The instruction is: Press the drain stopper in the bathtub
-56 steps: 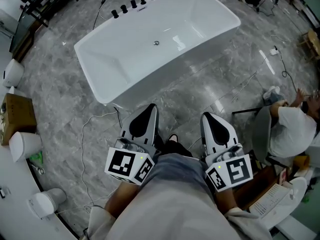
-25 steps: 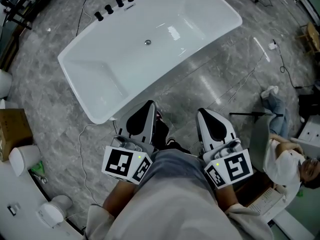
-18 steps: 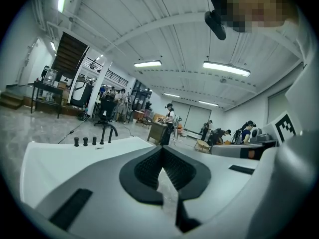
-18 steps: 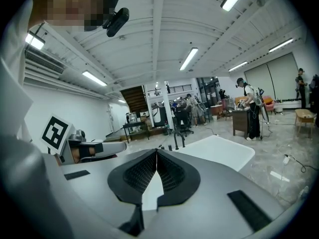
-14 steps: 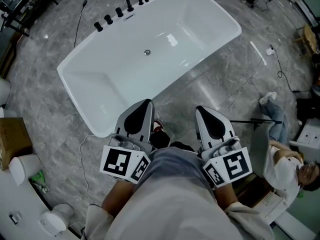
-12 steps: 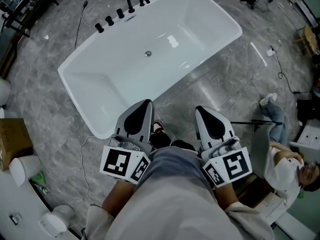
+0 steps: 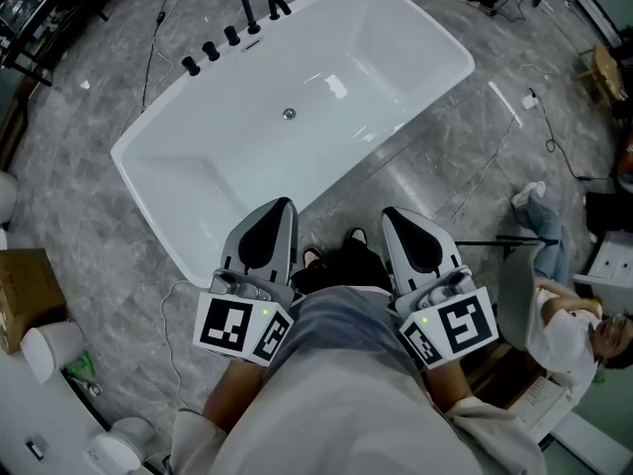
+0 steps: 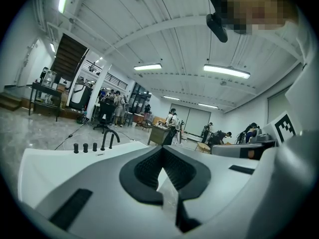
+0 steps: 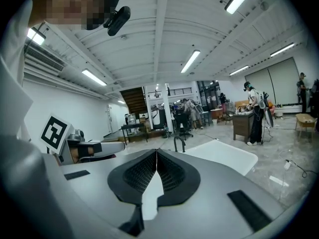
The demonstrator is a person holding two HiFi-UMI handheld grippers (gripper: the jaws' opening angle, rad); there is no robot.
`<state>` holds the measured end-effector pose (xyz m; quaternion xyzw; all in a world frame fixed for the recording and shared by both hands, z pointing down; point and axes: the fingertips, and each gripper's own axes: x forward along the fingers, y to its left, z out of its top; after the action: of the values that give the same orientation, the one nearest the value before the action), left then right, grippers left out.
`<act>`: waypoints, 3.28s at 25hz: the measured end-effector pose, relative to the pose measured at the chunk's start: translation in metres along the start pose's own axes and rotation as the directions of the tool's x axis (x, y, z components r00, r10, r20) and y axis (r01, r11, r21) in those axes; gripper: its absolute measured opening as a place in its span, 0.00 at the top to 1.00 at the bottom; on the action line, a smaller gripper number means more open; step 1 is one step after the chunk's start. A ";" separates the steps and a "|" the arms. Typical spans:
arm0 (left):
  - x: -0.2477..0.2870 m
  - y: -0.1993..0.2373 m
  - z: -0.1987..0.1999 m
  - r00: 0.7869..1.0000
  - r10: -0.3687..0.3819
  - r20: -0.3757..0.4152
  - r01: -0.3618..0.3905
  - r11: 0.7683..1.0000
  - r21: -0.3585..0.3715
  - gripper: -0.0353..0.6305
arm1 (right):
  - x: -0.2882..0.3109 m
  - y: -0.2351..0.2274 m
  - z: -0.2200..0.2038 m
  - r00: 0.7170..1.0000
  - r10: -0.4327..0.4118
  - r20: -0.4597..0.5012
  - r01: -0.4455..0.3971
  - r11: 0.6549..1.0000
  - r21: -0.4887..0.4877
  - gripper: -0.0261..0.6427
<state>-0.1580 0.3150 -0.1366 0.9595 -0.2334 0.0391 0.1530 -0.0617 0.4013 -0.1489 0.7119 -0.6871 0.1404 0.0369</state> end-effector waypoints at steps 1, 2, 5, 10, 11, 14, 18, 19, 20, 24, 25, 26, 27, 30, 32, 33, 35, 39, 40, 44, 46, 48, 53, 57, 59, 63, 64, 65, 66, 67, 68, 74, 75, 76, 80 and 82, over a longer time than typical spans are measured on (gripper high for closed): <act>0.001 0.001 0.000 1.000 0.000 -0.001 0.000 1.000 -0.001 0.95 | 0.001 -0.002 0.000 1.000 -0.002 -0.002 0.002 1.000 0.001 0.94; 0.003 0.002 0.000 1.000 0.000 -0.003 0.000 1.000 -0.002 0.95 | 0.003 -0.003 0.000 1.000 -0.003 -0.004 0.003 1.000 0.003 0.93; 0.010 0.003 0.000 1.000 0.002 -0.008 -0.002 1.000 -0.006 0.95 | 0.009 -0.009 0.002 1.000 -0.001 -0.008 0.001 1.000 0.005 0.93; 0.026 0.011 0.003 1.000 0.017 -0.010 -0.018 1.000 -0.010 0.95 | 0.025 -0.023 0.008 1.000 0.008 -0.014 -0.008 1.000 0.004 0.93; 0.029 0.012 0.004 1.000 0.021 -0.011 -0.021 1.000 -0.010 0.95 | 0.028 -0.027 0.010 1.000 0.009 -0.014 -0.008 1.000 0.005 0.93; 0.041 0.016 0.004 0.999 0.029 -0.012 -0.029 1.000 -0.010 0.95 | 0.037 -0.039 0.012 1.000 0.007 -0.007 -0.007 1.000 0.009 0.93; 0.063 0.018 0.003 0.999 0.040 -0.019 -0.040 0.999 -0.015 0.95 | 0.050 -0.055 0.015 1.000 0.025 -0.010 -0.025 1.000 0.011 0.93; 0.070 0.018 0.003 0.999 0.043 -0.022 -0.043 0.999 -0.016 0.95 | 0.054 -0.060 0.016 0.999 0.030 -0.013 -0.030 0.999 0.013 0.93; 0.077 0.019 0.004 0.999 0.046 -0.023 -0.046 0.999 -0.016 0.95 | 0.058 -0.065 0.016 0.999 0.036 -0.017 -0.035 0.999 0.013 0.94; 0.113 0.028 0.009 0.998 0.068 -0.013 -0.068 0.997 -0.022 0.95 | 0.085 -0.094 0.024 0.998 0.056 -0.023 -0.056 0.998 0.003 0.93; 0.121 0.031 0.010 0.997 0.078 -0.016 -0.078 0.997 -0.024 0.95 | 0.092 -0.101 0.025 0.998 0.062 -0.027 -0.062 0.998 0.005 0.93; 0.128 0.033 0.011 0.996 0.090 -0.021 -0.090 0.996 -0.026 0.95 | 0.097 -0.108 0.026 0.997 0.069 -0.034 -0.069 0.998 0.010 0.93; 0.136 0.035 0.011 0.994 0.102 -0.026 -0.102 0.994 -0.028 0.95 | 0.103 -0.116 0.027 0.996 0.077 -0.040 -0.076 0.997 0.016 0.93; 0.166 0.038 0.023 0.991 0.131 -0.013 -0.131 0.991 -0.027 0.95 | 0.123 -0.143 0.041 0.994 0.102 -0.040 -0.101 0.995 0.013 0.93; 0.184 0.040 0.034 0.988 0.156 0.007 -0.156 0.988 -0.018 0.95 | 0.136 -0.159 0.052 0.992 0.125 -0.031 -0.125 0.992 -0.001 0.93; 0.190 0.041 0.038 0.985 0.173 0.014 -0.173 0.985 -0.014 0.95 | 0.142 -0.165 0.056 0.990 0.138 -0.030 -0.138 0.990 -0.005 0.93; 0.198 0.043 0.042 0.977 0.214 0.017 -0.214 0.977 -0.010 0.95 | 0.151 -0.177 0.060 0.985 0.166 -0.035 -0.167 0.986 -0.004 0.93; 0.206 0.054 0.046 0.953 0.301 0.017 -0.301 0.954 -0.014 0.95 | 0.172 -0.194 0.060 0.973 0.223 -0.053 -0.223 0.975 0.005 0.93; 0.207 0.057 0.046 0.948 0.319 0.019 -0.318 0.948 -0.018 0.95 | 0.177 -0.198 0.060 0.971 0.233 -0.057 -0.233 0.972 0.005 0.93; 0.206 0.071 0.045 0.933 0.360 0.015 -0.360 0.933 -0.029 0.95 | 0.195 -0.197 0.058 0.964 0.258 -0.072 -0.258 0.966 0.011 0.93; 0.204 0.080 0.044 0.930 0.368 0.014 -0.367 0.929 -0.040 0.95 | 0.204 -0.192 0.055 0.961 0.264 -0.084 -0.264 0.964 0.011 0.93; 0.202 0.086 0.043 0.928 0.372 0.012 -0.371 0.927 -0.053 0.95 | 0.208 -0.187 0.055 0.958 0.269 -0.099 -0.270 0.963 0.008 0.93; 0.194 0.099 0.042 0.929 0.370 0.015 -0.369 0.927 -0.063 0.95 | 0.215 -0.170 0.053 0.952 0.282 -0.122 -0.286 0.958 -0.022 0.93; 0.185 0.110 0.033 0.938 0.346 0.009 -0.345 0.936 -0.073 0.95 | 0.226 -0.146 0.044 0.941 0.305 -0.148 -0.320 0.943 -0.089 0.93; 0.180 0.112 0.029 0.944 0.329 0.004 -0.328 0.942 -0.075 0.95 | 0.231 -0.134 0.041 0.935 0.318 -0.158 -0.338 0.933 -0.123 0.93; 0.178 0.118 0.012 0.949 0.315 -0.014 -0.316 0.947 -0.064 0.95 | 0.245 -0.123 0.032 0.930 0.331 -0.162 -0.356 0.920 -0.166 0.93; 0.178 0.120 0.006 0.948 0.318 -0.021 -0.319 0.946 -0.064 0.95 | 0.250 -0.123 0.025 0.928 0.333 -0.170 -0.360 0.917 -0.171 0.93; 0.179 0.121 0.001 0.946 0.323 -0.027 -0.324 0.944 -0.064 0.95 | 0.257 -0.122 0.017 0.924 0.336 -0.183 -0.367 0.914 -0.176 0.93; 0.180 0.124 -0.005 0.944 0.329 -0.031 -0.330 0.942 -0.063 0.95 | 0.264 -0.122 0.008 0.919 0.340 -0.198 -0.375 0.909 -0.181 0.93; 0.181 0.126 -0.010 0.942 0.334 -0.033 -0.336 0.940 -0.064 0.95 | 0.273 -0.123 -0.001 0.914 0.345 -0.213 -0.384 0.904 -0.186 0.93; 0.184 0.129 -0.016 0.940 0.340 -0.035 -0.341 0.938 -0.066 0.95 | 0.282 -0.124 -0.011 0.909 0.349 -0.226 -0.393 0.900 -0.189 0.93; 0.212 0.146 -0.057 0.926 0.372 -0.056 -0.376 0.924 -0.076 0.95 | 0.340 -0.147 -0.074 0.887 0.360 -0.290 -0.426 0.880 -0.209 0.93; 0.218 0.149 -0.065 0.923 0.380 -0.061 -0.383 0.920 -0.078 0.95 | 0.351 -0.152 -0.086 0.881 0.363 -0.303 -0.434 0.876 -0.211 0.93; 0.223 0.152 -0.073 0.919 0.388 -0.067 -0.392 0.916 -0.081 0.95 | 0.362 -0.157 -0.099 0.875 0.366 -0.318 -0.442 0.872 -0.212 0.93; 0.246 0.167 -0.113 0.906 0.414 -0.090 -0.422 0.900 -0.108 0.95 | 0.410 -0.177 -0.160 0.848 0.373 -0.377 -0.468 0.861 -0.200 0.93; 0.257 0.176 -0.136 0.900 0.423 -0.107 -0.434 0.893 -0.117 0.95 | 0.435 -0.185 -0.191 0.834 0.372 -0.409 -0.477 0.857 -0.194 0.93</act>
<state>-0.0114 0.0973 0.0783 0.8692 -0.4351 0.0934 0.2158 0.0995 0.0373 0.1689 0.4888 -0.8237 0.1702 0.2316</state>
